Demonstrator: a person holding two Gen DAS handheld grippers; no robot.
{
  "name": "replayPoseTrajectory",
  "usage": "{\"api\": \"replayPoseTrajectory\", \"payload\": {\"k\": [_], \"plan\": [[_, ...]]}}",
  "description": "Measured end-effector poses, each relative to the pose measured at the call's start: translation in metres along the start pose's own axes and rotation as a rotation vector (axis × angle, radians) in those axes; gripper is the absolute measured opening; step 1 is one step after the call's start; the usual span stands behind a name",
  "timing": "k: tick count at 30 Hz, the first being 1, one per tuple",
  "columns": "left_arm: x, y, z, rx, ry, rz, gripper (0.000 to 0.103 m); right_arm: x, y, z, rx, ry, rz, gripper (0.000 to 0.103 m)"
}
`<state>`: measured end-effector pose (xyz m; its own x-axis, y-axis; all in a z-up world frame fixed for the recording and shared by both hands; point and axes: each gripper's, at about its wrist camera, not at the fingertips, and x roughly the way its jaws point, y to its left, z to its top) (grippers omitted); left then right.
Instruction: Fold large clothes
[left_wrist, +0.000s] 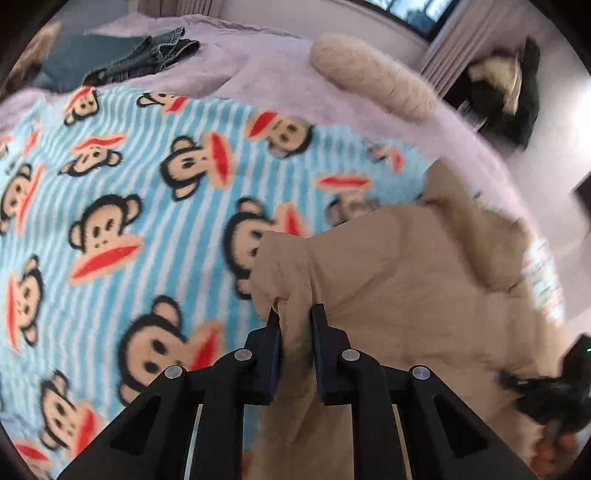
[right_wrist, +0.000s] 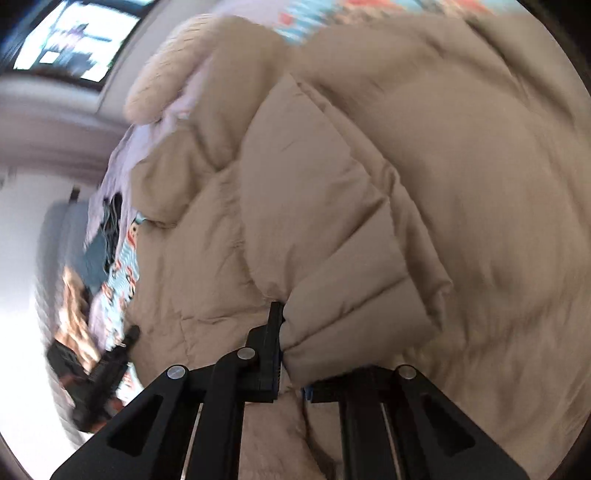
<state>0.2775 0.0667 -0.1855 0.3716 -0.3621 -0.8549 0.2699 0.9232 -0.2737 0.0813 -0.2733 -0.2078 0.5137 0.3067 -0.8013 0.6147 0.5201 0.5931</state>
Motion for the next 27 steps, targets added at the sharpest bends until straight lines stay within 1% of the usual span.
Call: {"api": "replayPoseTrajectory", "payload": {"k": [2,3,4,5,6,7,8,10,12,13,14,16,18,20,22,23,25,27], "plan": [[0.010,0.004,-0.003,0.020,0.021,0.067,0.019,0.003,0.007,-0.003,-0.043,-0.007,-0.017,0.010],[0.008,0.004,-0.003,0.013,0.016,0.082,0.025,0.003,0.011,-0.003,-0.065,-0.003,-0.028,0.011],[0.003,0.004,-0.001,0.002,0.009,0.111,0.031,-0.001,0.013,-0.004,-0.085,0.004,-0.039,0.014],[-0.006,0.004,0.000,-0.007,-0.007,0.157,0.047,-0.005,0.016,-0.002,-0.105,0.009,-0.051,0.023],[-0.016,0.004,0.000,-0.009,-0.031,0.195,0.058,-0.013,0.019,-0.002,-0.138,0.005,-0.073,0.028],[-0.028,0.004,-0.001,-0.008,-0.068,0.224,0.058,-0.019,0.022,0.000,-0.159,-0.003,-0.089,0.040],[-0.042,0.003,-0.002,0.001,-0.099,0.225,0.058,-0.031,0.021,0.000,-0.188,-0.023,-0.115,0.045],[-0.059,0.000,-0.004,0.015,-0.118,0.206,0.058,-0.053,0.022,-0.001,-0.239,-0.076,-0.183,0.045],[-0.067,-0.007,-0.009,0.041,-0.106,0.189,0.058,-0.069,0.022,-0.001,-0.273,-0.131,-0.223,0.043],[-0.063,-0.015,-0.012,0.064,-0.082,0.187,0.058,-0.077,0.026,0.000,-0.304,-0.158,-0.235,0.030],[-0.058,-0.022,-0.015,0.078,-0.067,0.191,0.058,-0.078,0.031,0.001,-0.334,-0.169,-0.247,0.023],[-0.043,-0.035,-0.024,0.108,-0.032,0.213,0.058,-0.073,0.040,0.004,-0.383,-0.163,-0.254,0.023],[-0.022,-0.044,-0.037,0.106,0.023,0.241,0.058,-0.066,0.040,0.005,-0.410,-0.153,-0.267,0.023],[-0.008,-0.048,-0.045,0.101,0.034,0.277,0.058,-0.052,0.030,0.009,-0.425,-0.132,-0.306,0.023],[-0.001,-0.048,-0.048,0.095,0.037,0.293,0.059,-0.033,0.013,0.015,-0.389,-0.076,-0.327,0.022],[0.001,-0.048,-0.047,0.089,0.046,0.303,0.061,-0.030,0.009,0.019,-0.371,-0.069,-0.312,0.022],[0.000,-0.051,-0.044,0.088,0.064,0.321,0.061,-0.035,0.007,0.022,-0.358,-0.074,-0.293,0.022],[-0.003,-0.055,-0.041,0.093,0.077,0.333,0.061,-0.045,0.007,0.021,-0.354,-0.091,-0.293,0.023]]}}
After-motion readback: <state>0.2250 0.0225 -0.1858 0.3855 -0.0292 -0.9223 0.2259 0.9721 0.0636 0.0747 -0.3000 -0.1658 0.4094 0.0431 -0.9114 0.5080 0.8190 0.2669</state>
